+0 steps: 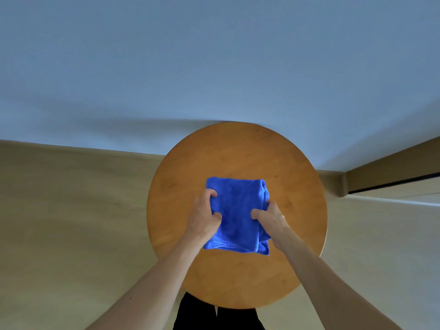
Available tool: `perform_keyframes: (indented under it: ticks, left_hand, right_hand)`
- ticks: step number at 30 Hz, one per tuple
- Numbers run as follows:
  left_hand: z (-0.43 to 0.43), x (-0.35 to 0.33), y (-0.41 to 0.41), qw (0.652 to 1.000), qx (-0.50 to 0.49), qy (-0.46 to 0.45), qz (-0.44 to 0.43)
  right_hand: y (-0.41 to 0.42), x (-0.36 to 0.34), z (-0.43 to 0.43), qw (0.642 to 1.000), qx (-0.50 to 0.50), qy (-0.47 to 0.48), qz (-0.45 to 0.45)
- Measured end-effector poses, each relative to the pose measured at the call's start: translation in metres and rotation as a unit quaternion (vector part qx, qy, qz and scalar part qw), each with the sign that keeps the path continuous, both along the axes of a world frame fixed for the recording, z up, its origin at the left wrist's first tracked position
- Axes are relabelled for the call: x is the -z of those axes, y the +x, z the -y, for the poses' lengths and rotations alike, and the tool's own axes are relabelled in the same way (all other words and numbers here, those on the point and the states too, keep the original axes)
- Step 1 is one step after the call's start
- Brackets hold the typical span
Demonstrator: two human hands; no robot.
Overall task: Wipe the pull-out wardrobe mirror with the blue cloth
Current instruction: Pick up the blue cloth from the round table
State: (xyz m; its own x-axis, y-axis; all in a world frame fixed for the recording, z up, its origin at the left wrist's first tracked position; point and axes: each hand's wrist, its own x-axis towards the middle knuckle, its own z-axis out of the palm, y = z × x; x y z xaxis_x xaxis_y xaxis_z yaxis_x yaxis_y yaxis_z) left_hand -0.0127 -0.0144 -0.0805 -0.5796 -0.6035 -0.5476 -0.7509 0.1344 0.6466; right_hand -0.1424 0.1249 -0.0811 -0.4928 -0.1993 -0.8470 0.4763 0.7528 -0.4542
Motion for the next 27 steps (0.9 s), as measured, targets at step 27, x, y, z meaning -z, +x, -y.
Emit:
perform_keyframes:
  ticks: [27]
  left_hand:
    - [0.033,-0.2,0.164,0.94,-0.254,-0.11,-0.201]
  right_hand:
    - [0.108,-0.215,0.094,0.951,-0.158,-0.26,-0.065]
